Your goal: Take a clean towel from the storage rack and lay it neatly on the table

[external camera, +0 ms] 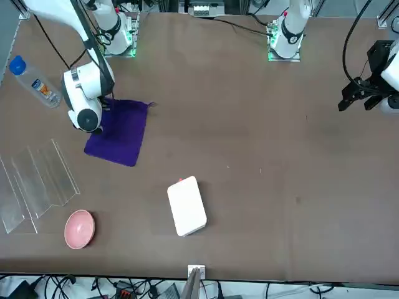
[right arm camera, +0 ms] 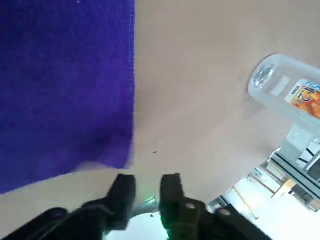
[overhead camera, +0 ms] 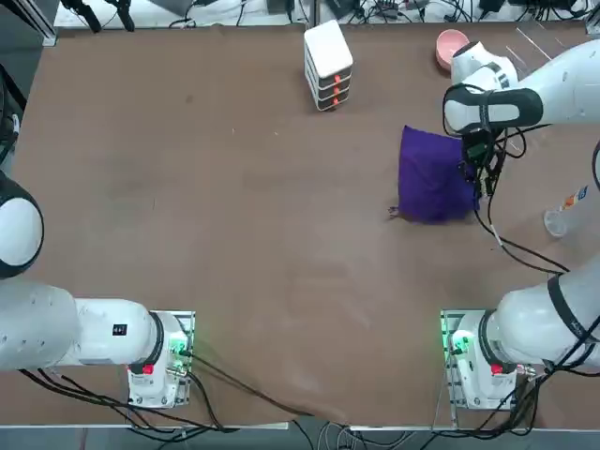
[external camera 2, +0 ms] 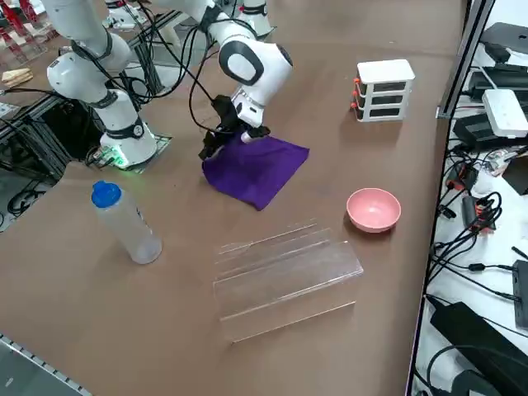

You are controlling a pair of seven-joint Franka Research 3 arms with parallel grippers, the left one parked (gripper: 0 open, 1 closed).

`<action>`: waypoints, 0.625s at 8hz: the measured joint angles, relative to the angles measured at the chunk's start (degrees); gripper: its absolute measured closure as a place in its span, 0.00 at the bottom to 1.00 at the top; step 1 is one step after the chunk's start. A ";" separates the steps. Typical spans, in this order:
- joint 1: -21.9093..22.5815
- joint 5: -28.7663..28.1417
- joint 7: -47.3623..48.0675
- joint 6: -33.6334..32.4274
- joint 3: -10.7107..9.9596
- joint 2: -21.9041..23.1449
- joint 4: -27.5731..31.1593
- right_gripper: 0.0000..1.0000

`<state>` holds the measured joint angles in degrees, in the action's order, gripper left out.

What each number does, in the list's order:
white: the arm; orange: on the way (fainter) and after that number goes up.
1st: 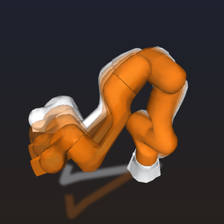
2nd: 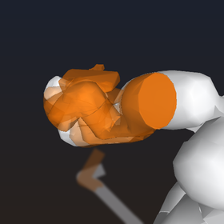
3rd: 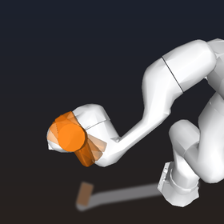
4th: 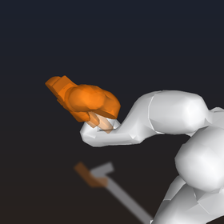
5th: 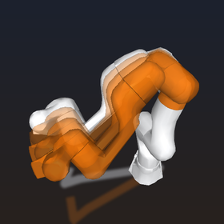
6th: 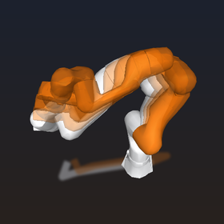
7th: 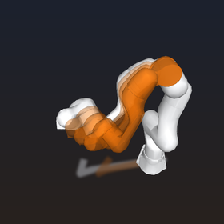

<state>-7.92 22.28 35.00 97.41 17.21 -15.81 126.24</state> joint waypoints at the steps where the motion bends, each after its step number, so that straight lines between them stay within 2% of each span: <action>1: -0.03 0.00 -0.06 -0.07 0.00 0.04 -0.28 0.43; 3: -0.06 -0.39 -0.50 -0.56 0.00 0.37 -3.21 0.04; 5: -0.15 -5.43 -4.91 -1.17 0.00 0.61 -11.89 0.00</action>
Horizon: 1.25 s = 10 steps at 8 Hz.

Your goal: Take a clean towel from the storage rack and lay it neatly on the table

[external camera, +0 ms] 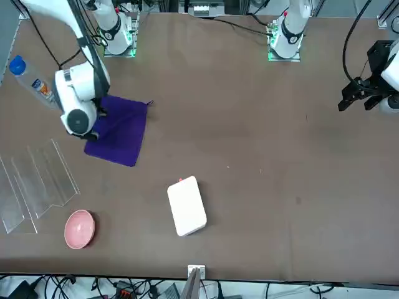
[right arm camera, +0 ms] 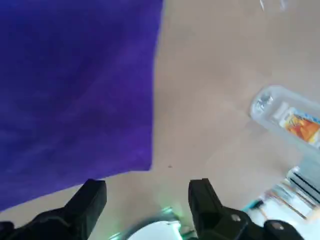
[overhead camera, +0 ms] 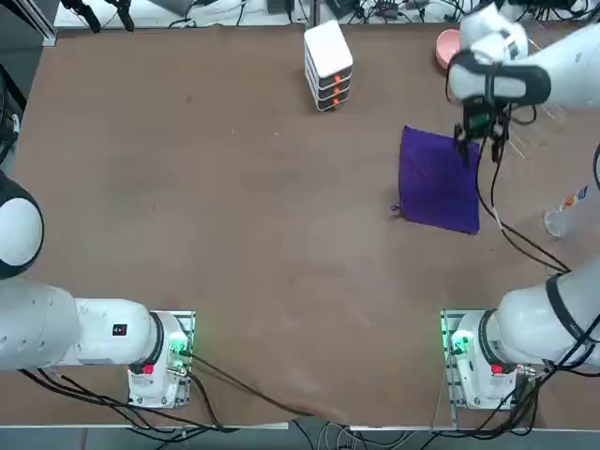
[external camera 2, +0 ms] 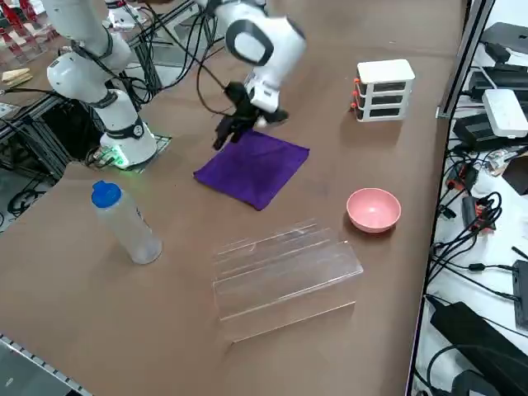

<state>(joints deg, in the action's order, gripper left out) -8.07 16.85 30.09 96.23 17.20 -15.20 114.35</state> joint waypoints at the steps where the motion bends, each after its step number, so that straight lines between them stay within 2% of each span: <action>1: -0.14 -3.45 -1.75 -0.20 -0.02 0.03 -4.91 0.00; 3: -1.21 -10.57 -2.55 -0.42 -0.04 -0.17 -13.93 0.00; 4: -1.82 -12.28 -3.60 -0.68 -0.05 -0.14 -17.56 0.00; 6: -1.91 -12.94 -7.62 -3.64 0.18 -0.08 -25.56 0.00; 8: -1.50 -13.02 -13.18 -11.50 0.35 0.37 -33.81 0.00; 9: -0.94 -13.03 -15.25 -12.16 0.01 1.81 -34.91 0.00; 10: 1.86 -13.23 -17.75 -12.35 -2.90 4.49 -33.89 0.00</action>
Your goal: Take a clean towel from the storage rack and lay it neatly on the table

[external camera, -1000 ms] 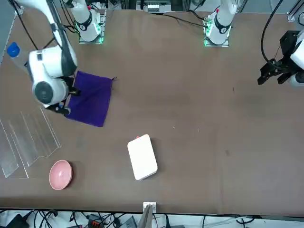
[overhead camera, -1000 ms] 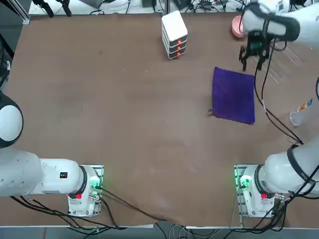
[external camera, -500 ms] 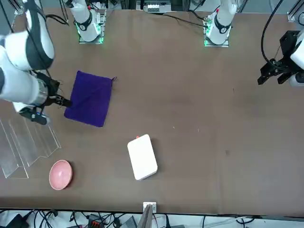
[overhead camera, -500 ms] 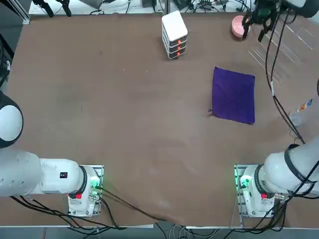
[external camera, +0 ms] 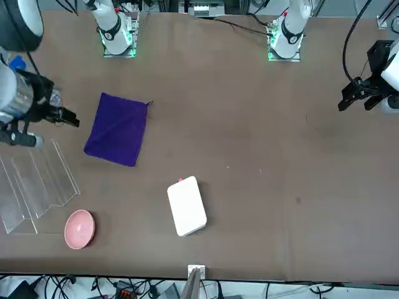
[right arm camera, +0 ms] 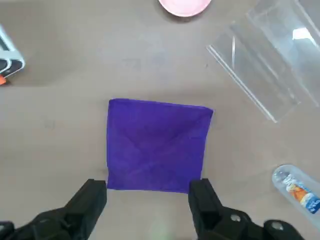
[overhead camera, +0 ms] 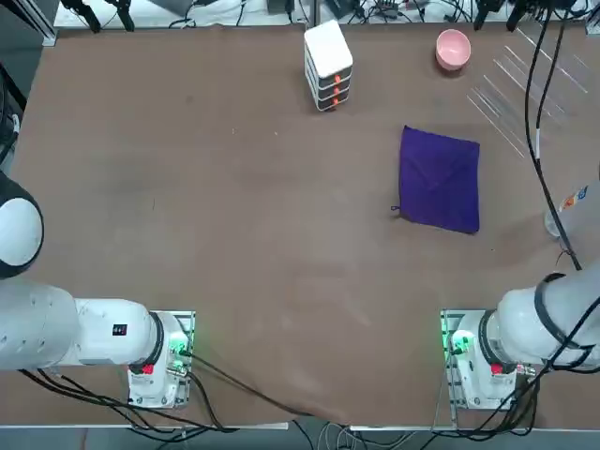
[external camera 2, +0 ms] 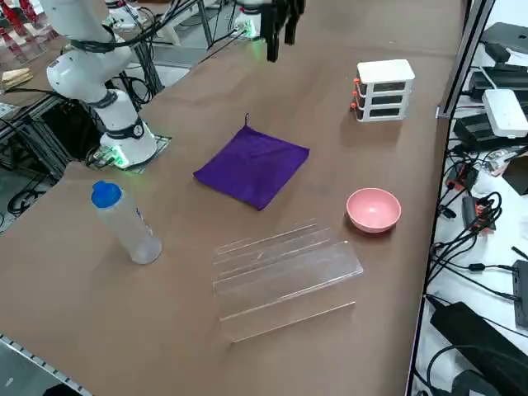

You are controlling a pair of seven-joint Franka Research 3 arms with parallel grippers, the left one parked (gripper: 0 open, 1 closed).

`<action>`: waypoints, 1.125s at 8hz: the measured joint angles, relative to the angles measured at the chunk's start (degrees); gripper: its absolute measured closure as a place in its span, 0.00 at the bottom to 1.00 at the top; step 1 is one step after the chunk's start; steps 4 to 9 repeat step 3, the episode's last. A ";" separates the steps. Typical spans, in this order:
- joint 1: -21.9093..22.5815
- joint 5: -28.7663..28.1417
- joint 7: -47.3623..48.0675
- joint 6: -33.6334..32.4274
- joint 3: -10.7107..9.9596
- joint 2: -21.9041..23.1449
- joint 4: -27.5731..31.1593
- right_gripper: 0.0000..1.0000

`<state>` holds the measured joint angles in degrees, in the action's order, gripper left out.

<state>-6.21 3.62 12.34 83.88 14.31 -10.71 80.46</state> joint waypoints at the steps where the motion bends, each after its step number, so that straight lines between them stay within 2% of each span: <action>1: 5.65 -1.64 -2.81 0.38 -7.27 4.04 3.26 0.00; 2: 9.36 -3.45 -4.70 2.35 -13.29 8.31 7.69 0.00; 3: 10.11 -4.00 -5.19 4.74 -15.47 11.70 12.20 0.00; 9: 10.11 -4.00 -5.19 4.74 -15.47 11.70 12.20 0.00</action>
